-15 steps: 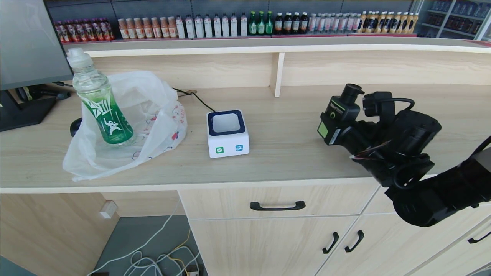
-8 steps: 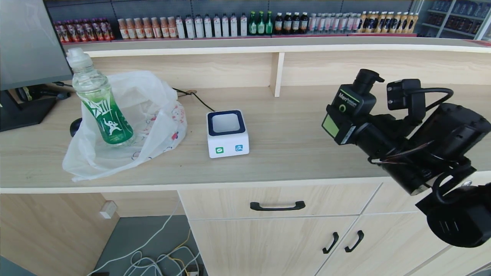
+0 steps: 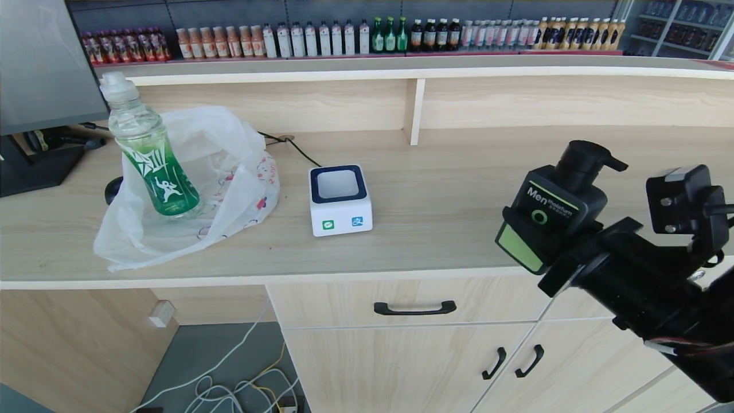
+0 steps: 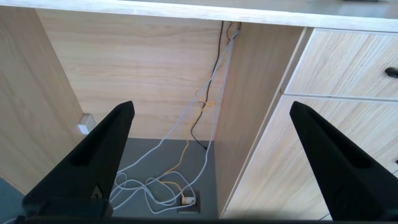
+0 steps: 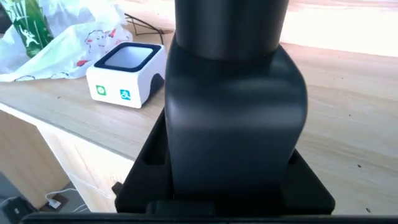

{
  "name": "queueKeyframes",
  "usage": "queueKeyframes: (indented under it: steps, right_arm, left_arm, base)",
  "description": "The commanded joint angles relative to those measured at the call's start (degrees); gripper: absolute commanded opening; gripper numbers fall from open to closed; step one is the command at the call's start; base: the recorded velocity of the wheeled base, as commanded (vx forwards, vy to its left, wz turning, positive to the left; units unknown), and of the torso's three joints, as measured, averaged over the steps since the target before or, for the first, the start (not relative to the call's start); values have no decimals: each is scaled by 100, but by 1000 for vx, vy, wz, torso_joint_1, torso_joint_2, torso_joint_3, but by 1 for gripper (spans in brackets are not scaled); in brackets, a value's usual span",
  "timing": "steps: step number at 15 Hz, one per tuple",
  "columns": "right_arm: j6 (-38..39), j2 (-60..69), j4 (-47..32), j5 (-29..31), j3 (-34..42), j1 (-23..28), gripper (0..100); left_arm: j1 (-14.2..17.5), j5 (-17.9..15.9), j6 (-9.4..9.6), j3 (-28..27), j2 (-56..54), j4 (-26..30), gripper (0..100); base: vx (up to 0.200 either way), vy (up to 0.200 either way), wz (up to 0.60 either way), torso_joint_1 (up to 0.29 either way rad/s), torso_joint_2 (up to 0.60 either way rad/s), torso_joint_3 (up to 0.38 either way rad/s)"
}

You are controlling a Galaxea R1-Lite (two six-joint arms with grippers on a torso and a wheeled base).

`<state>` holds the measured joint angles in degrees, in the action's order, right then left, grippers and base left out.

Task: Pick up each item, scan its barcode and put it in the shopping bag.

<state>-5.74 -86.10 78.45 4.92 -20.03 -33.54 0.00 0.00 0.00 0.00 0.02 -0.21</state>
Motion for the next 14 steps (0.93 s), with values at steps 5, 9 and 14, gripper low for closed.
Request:
queueKeyframes:
  steps: [5,9,14]
  right_arm:
    - [-393,1016,48,0,816,-672,0]
    - [-762,1025,13,-44,500,-1102,0]
    - [-2353,849,-5,-150,474,-1893,0]
  left_arm:
    - [0,0,0,0,-2,3,100]
    - [0,0,0,0,-2,3,100]
    - [0,0,0,0,-2,3,100]
  base:
    - [0,0,0,0,0,0]
    - [0,0,0,0,0,0]
    - [0,0,0,0,0,0]
